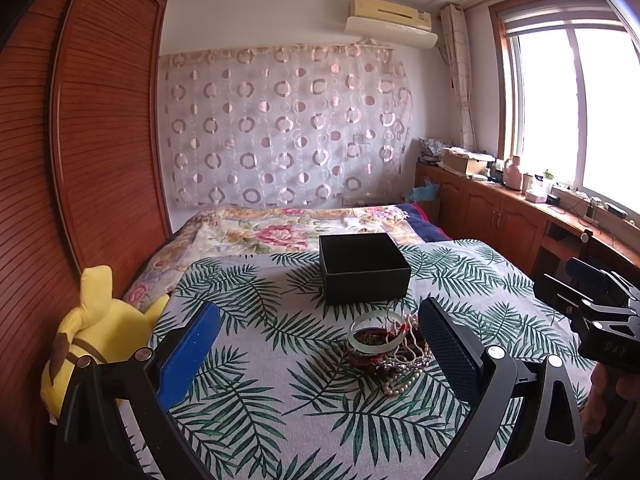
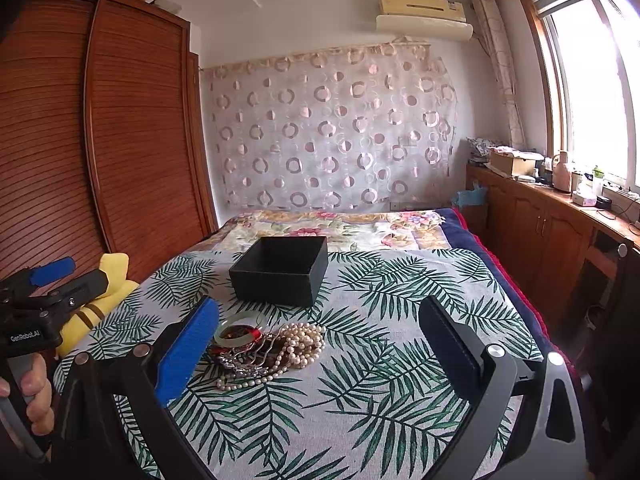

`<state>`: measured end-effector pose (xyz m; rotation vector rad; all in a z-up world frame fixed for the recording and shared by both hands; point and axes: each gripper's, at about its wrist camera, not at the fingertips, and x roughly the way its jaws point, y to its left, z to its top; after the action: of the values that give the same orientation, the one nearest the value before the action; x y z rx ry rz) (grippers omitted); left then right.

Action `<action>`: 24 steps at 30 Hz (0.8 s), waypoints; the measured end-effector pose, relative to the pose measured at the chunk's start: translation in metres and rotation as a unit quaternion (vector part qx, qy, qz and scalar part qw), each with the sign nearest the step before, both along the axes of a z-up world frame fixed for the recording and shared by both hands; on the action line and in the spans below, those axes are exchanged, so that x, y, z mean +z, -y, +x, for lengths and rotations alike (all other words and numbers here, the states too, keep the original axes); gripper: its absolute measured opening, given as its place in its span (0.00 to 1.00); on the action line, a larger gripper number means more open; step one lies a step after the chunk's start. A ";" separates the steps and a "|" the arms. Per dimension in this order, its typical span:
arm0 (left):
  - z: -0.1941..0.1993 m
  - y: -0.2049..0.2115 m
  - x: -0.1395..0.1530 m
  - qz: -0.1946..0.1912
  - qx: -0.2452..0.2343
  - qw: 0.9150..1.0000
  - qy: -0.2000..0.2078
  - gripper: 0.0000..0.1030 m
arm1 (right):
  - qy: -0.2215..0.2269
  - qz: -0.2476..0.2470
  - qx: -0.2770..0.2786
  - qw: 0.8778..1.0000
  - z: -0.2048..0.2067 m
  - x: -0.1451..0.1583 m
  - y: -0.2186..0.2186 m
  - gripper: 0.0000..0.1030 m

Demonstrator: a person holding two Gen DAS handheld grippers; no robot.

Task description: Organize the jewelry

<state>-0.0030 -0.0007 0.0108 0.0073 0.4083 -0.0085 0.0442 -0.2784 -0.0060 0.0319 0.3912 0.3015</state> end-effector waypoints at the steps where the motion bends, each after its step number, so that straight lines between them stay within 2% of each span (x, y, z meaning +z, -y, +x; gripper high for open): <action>1: 0.000 0.000 0.000 0.000 0.001 1.000 0.001 0.93 | 0.000 0.000 0.000 1.000 0.000 0.000 0.000 0.98; 11: 0.001 0.000 -0.005 0.001 -0.001 1.000 -0.005 0.93 | -0.006 -0.002 0.007 1.000 0.001 -0.003 -0.007 0.98; 24: 0.018 -0.004 -0.032 0.002 0.006 0.999 -0.039 0.93 | -0.025 -0.016 0.030 0.999 0.009 -0.022 -0.008 0.98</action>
<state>0.0146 0.0030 -0.0210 0.0081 0.4868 0.0043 0.0536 -0.2705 -0.0280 -0.0047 0.4475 0.3545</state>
